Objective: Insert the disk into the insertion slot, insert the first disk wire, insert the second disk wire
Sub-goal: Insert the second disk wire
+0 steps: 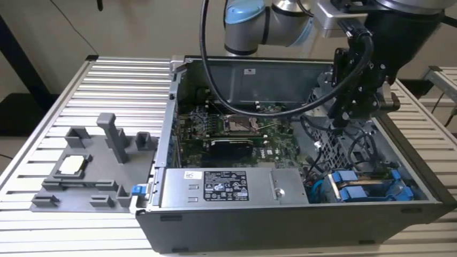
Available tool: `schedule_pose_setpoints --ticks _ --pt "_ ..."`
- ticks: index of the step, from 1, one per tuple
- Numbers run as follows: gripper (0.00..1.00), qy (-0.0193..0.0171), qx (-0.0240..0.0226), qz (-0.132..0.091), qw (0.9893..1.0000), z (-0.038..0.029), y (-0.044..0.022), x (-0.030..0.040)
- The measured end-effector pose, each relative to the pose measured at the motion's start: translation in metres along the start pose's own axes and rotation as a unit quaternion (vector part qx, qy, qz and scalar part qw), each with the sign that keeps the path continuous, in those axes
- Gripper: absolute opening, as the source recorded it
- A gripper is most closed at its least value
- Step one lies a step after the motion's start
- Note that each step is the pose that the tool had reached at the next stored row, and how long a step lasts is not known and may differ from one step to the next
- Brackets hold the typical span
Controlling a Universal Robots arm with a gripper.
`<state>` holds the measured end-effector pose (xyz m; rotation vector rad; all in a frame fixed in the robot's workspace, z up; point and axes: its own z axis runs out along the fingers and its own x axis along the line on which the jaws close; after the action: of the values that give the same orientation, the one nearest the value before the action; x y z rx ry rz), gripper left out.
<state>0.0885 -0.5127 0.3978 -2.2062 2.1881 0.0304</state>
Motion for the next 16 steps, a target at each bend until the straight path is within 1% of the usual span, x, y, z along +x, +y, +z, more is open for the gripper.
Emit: schedule_pose_setpoints --ticks 2,3,4,5,7,8,11,13,14,15,16 --pt "0.27 0.0 0.0 0.0 1.0 0.0 0.0 0.0" --pt "0.27 0.0016 0.0 0.0 1.0 0.0001 0.0 -0.0003" --pt "0.27 0.0097 0.0004 0.0 1.0 0.0002 0.0001 -0.0007" --pt "0.27 0.0186 0.0017 0.0 0.9998 0.0002 0.0003 -0.0011" --pt "0.27 0.036 0.0057 -0.001 0.9993 0.0005 0.0011 -0.0029" --pt "0.27 0.04 0.0102 -0.001 0.9991 0.0008 0.0022 -0.0045" --pt "0.27 0.0409 0.0306 -0.001 0.9987 0.0021 0.0069 -0.0076" --pt "0.27 0.041 0.046 -0.001 0.9981 0.0029 0.0114 -0.0082" --pt "0.27 0.0412 0.0522 -0.001 0.9978 0.0033 0.0143 -0.0082" --pt "0.27 0.0423 0.0562 -0.001 0.9975 0.0038 0.0168 -0.0082" --pt "0.27 0.0451 0.0582 -0.001 0.9973 0.0042 0.0188 -0.0084"
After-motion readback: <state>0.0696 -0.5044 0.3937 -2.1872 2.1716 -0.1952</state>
